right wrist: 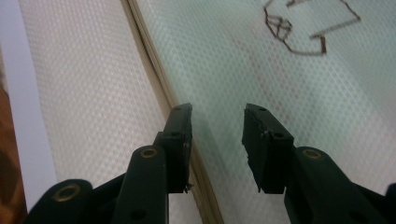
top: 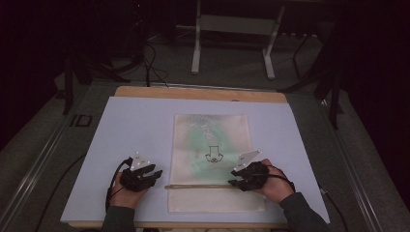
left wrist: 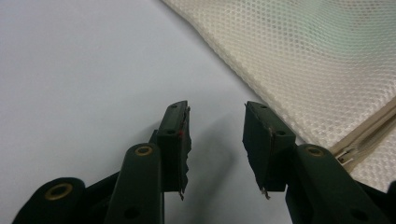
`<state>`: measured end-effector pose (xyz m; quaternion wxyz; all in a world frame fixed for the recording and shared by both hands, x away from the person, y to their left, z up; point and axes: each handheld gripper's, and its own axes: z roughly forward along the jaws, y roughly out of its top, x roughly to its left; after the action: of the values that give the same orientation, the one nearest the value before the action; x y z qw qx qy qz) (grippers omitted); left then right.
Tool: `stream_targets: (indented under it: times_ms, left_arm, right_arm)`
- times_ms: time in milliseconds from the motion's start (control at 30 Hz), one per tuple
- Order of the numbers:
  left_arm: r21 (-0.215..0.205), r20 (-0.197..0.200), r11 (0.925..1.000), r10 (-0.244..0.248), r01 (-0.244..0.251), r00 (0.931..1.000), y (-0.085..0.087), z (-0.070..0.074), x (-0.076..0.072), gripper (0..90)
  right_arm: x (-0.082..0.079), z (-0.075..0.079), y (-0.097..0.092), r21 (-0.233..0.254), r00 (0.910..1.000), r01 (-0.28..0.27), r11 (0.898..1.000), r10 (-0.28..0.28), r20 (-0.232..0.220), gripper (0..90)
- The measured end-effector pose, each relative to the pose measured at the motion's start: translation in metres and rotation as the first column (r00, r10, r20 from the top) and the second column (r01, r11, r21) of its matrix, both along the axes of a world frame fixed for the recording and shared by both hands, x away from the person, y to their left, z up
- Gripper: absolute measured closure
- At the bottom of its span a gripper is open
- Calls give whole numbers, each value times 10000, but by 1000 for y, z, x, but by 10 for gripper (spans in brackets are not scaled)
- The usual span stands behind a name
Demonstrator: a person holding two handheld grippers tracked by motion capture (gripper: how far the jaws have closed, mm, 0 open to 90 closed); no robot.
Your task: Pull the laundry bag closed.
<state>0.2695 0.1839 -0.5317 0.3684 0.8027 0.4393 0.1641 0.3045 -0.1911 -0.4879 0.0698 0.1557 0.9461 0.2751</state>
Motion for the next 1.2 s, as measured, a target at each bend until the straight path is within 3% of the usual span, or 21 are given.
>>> stream_targets:
  times_ms: [333, 1200]
  left_arm:
    - [-29, -2, 10000, -16, 16, 10000, 0, 0, 0, 608]
    - [-118, 38, 9999, 32, -32, 10000, 1, 0, -1, 598]
  right_arm:
    - [1, 2, 30, 157, 9982, -604, 9980, 604, 36, 611]
    - [0, -7, 99, 276, 9793, -2024, 9789, 2023, 67, 737]
